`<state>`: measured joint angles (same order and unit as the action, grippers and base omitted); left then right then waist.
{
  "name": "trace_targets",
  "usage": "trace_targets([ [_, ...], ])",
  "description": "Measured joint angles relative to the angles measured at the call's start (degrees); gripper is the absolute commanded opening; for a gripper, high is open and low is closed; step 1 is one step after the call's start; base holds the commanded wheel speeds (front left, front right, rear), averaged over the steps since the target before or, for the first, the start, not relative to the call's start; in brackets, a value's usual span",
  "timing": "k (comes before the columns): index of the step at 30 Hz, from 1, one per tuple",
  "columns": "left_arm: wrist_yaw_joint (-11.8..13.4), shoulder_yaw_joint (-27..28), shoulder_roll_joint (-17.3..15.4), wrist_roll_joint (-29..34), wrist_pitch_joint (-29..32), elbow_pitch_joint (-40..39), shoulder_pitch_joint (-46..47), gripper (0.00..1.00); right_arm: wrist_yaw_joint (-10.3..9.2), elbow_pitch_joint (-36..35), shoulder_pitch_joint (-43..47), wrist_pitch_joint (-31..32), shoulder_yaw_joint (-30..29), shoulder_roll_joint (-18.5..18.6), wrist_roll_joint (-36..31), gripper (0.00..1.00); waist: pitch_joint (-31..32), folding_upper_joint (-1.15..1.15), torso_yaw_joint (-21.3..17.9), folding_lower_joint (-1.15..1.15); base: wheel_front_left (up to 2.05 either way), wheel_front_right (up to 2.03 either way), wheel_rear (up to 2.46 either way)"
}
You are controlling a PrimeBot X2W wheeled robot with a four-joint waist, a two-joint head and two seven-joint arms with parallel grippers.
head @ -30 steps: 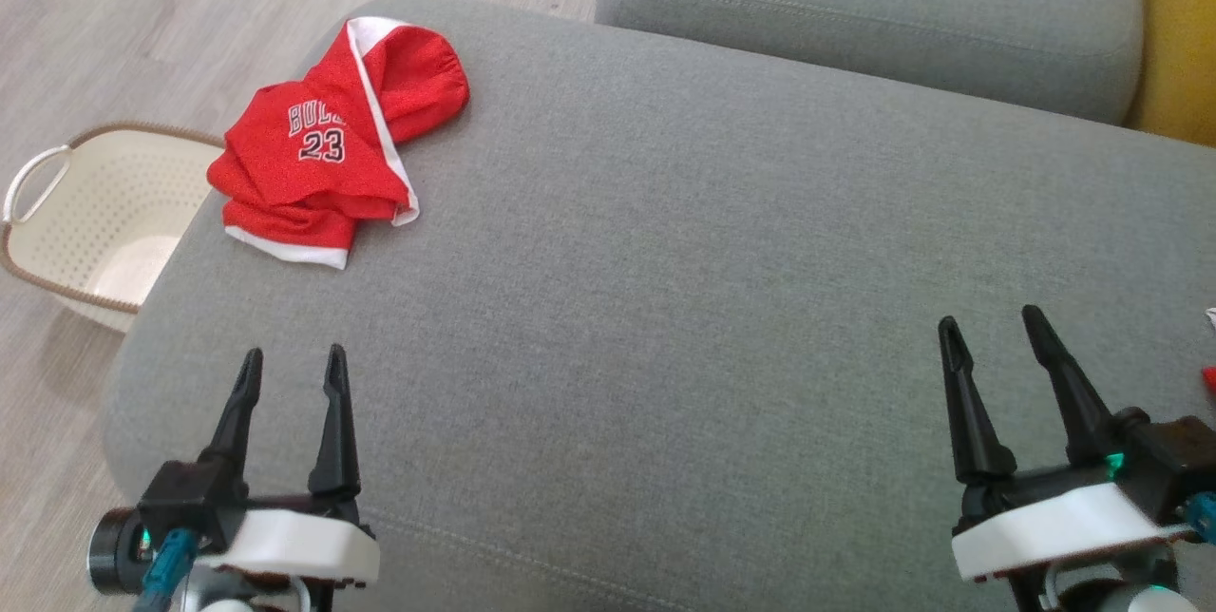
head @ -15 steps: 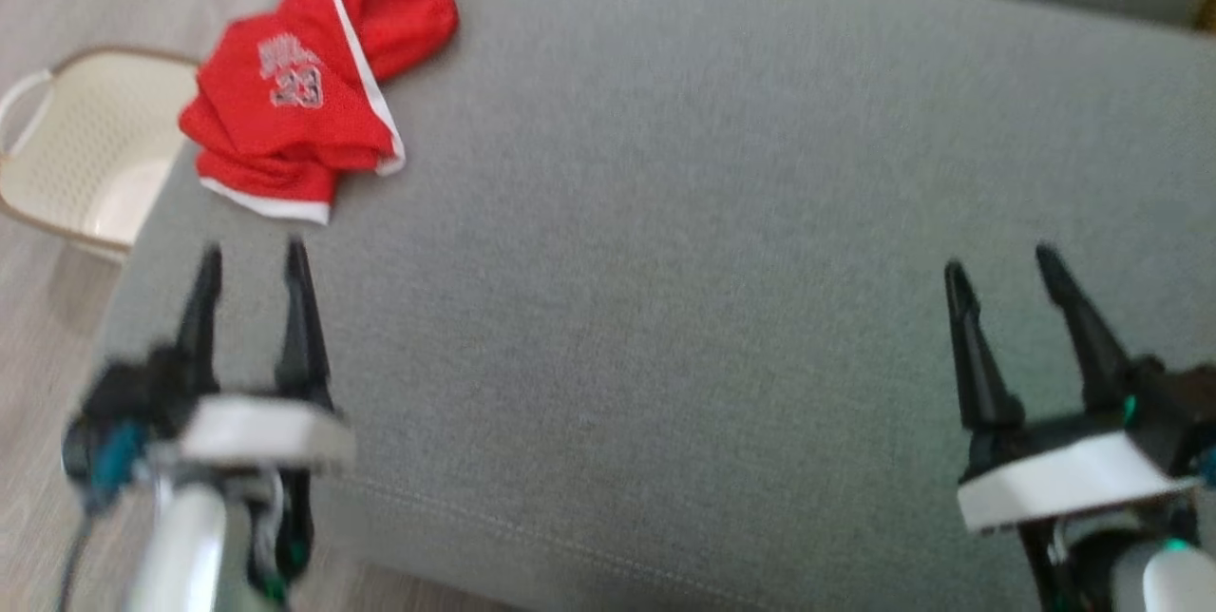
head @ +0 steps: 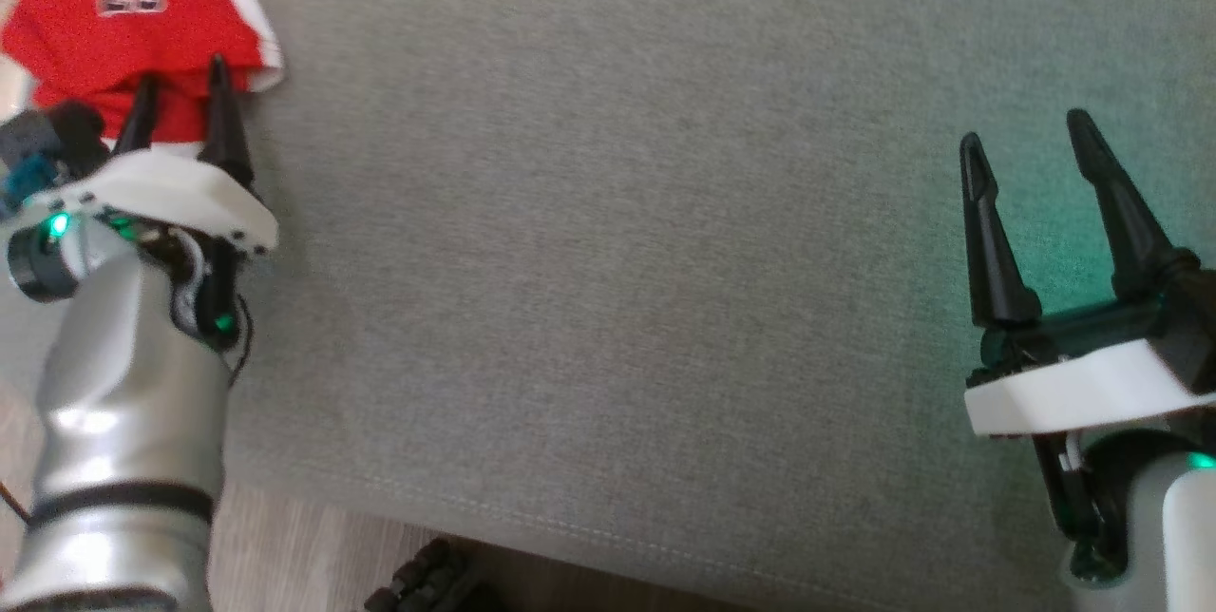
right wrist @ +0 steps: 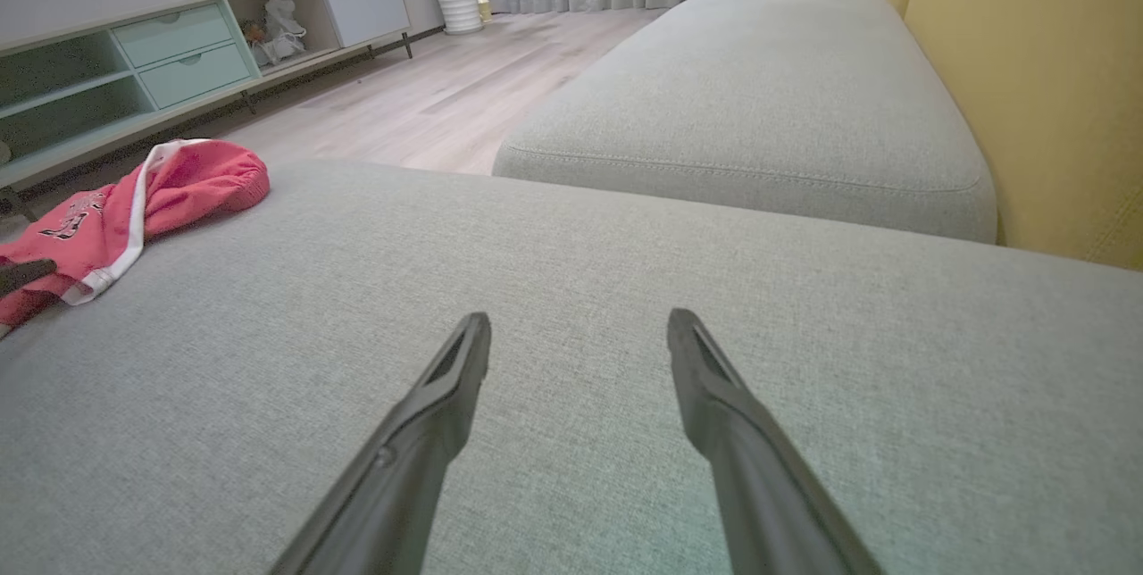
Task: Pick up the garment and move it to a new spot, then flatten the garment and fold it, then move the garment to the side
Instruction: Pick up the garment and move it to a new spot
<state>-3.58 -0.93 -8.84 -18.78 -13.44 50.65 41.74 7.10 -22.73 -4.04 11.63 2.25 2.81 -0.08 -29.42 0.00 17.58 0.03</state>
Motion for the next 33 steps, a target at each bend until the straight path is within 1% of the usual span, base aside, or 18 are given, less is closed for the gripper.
trace_targets([
  [4,-0.5,0.1,-0.7,-0.6,1.2,8.9,5.5,1.0,0.0,0.3,-0.8,0.0,0.2,0.0,0.0,1.0,-1.9,0.0,-1.6,-0.01,0.0,0.0,0.0],
  [6,-0.8,0.2,-1.5,-0.7,1.1,11.4,7.6,0.0,0.0,0.7,-1.0,-0.1,0.2,0.0,0.0,1.0,-2.3,0.0,-2.2,-0.02,0.0,0.0,0.0],
  [9,-0.9,0.1,-2.6,-0.6,-0.1,13.2,9.2,0.0,0.0,1.6,-1.4,-1.0,-0.1,0.0,0.3,1.0,-1.9,0.0,-2.8,-0.01,0.0,0.0,0.0],
  [12,-0.3,0.3,-3.4,0.3,-0.8,11.5,9.0,0.0,0.0,2.6,-1.4,-2.2,-0.9,0.0,1.1,1.0,-0.7,0.0,-3.2,-0.03,0.0,0.0,0.0],
  [16,1.9,2.9,-4.4,2.1,-0.9,-1.9,5.9,0.0,0.0,4.2,-1.4,-3.8,-1.9,0.0,2.1,1.0,1.8,0.0,-3.6,-0.03,0.0,0.0,0.0],
  [20,2.9,5.3,-4.6,4.4,-0.9,-14.3,-1.4,0.0,0.0,6.0,-1.1,-5.6,-3.2,0.0,4.1,1.0,5.2,0.0,-4.1,-0.03,0.0,0.0,0.0],
  [21,2.9,5.3,-4.6,4.4,-0.9,-14.3,-1.4,0.0,0.0,6.0,-1.1,-5.6,-3.2,0.0,4.1,1.0,5.2,0.0,-4.1,-0.03,0.0,0.0,0.0],
  [28,4.4,6.7,-3.0,7.2,-0.9,-34.1,-17.4,0.0,0.0,8.6,2.1,-7.8,-4.4,-0.1,6.5,1.0,12.4,0.0,-5.7,-0.03,0.0,0.0,0.0],
  [33,5.7,7.0,-2.2,7.6,-0.6,-45.1,-28.9,0.0,0.0,9.7,5.2,-8.5,-4.1,-0.1,7.5,1.0,17.4,0.0,-7.8,-0.03,0.0,0.0,0.0],
])
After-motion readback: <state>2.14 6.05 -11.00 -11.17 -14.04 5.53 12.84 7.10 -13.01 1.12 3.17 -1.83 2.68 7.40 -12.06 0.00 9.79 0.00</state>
